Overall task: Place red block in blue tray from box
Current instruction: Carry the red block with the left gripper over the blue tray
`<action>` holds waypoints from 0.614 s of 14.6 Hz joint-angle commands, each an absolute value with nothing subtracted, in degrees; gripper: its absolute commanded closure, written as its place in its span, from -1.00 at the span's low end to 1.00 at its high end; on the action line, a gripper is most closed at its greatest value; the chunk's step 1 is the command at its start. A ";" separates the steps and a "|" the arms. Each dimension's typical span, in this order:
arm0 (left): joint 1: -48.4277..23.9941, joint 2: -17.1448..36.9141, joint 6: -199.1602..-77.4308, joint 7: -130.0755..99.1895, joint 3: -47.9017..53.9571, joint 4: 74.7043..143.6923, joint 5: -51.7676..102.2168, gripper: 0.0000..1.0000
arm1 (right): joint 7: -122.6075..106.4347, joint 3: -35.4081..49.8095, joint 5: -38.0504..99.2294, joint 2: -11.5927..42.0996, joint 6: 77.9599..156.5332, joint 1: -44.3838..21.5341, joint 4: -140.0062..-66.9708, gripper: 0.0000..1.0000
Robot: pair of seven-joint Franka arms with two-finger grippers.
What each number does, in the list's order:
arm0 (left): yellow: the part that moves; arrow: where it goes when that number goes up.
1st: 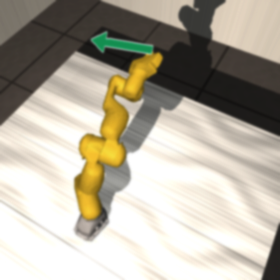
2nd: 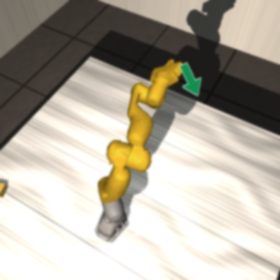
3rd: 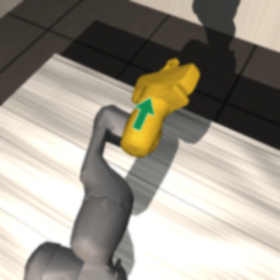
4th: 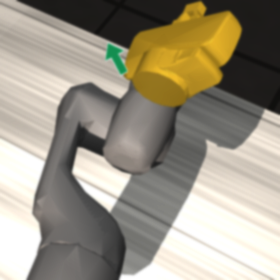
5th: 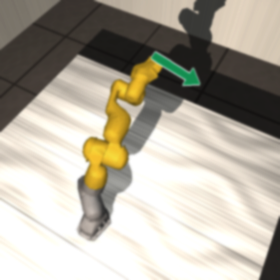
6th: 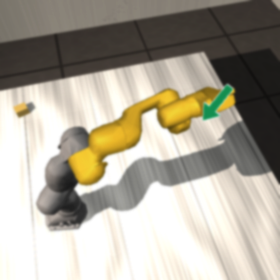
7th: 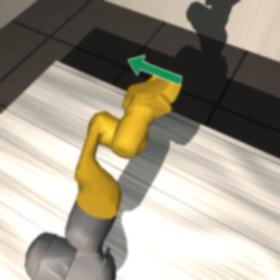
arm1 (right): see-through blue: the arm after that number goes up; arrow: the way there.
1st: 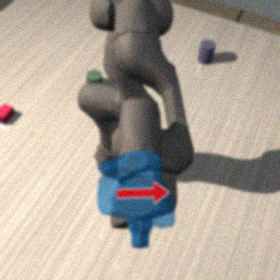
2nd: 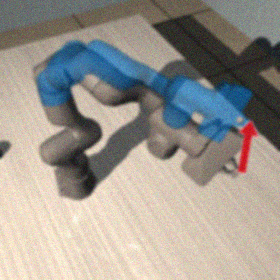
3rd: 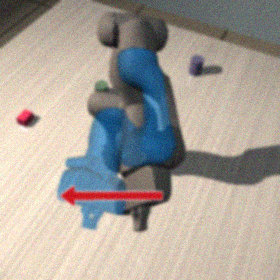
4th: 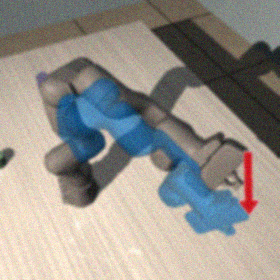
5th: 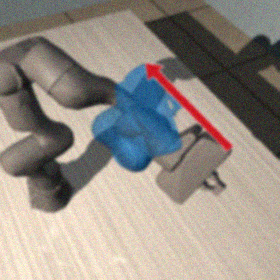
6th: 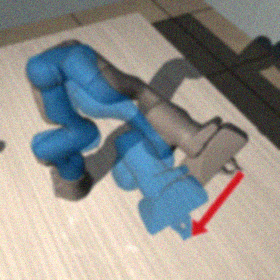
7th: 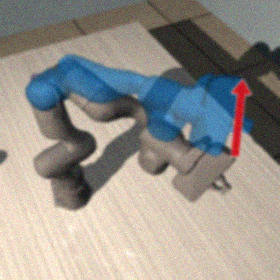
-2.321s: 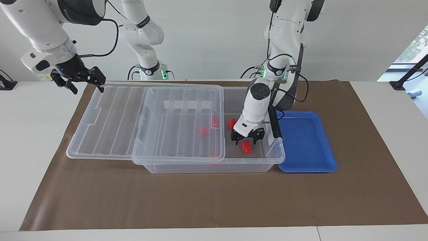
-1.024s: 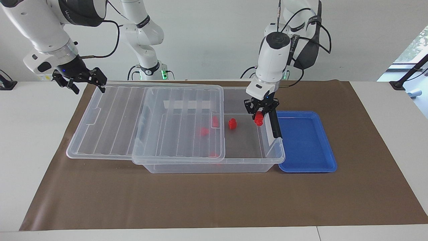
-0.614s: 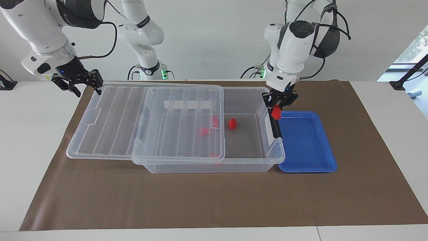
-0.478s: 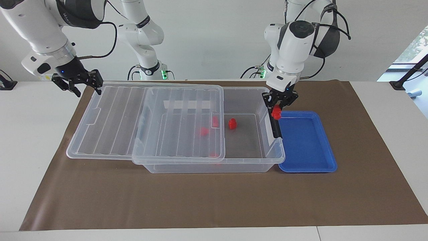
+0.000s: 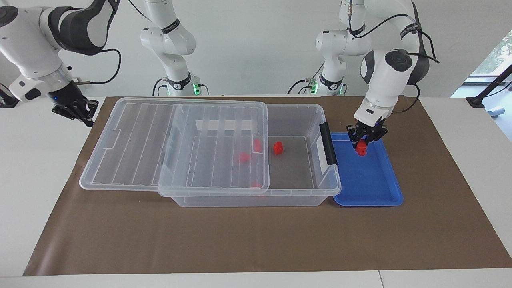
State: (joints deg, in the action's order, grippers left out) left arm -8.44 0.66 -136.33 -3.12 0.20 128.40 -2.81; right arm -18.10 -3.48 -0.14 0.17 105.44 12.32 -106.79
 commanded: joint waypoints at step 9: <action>-4.74 9.93 -149.68 -2.29 0.62 128.41 -3.25 0.07 | -16.96 -3.25 -0.18 0.62 112.06 12.31 -112.15 1.00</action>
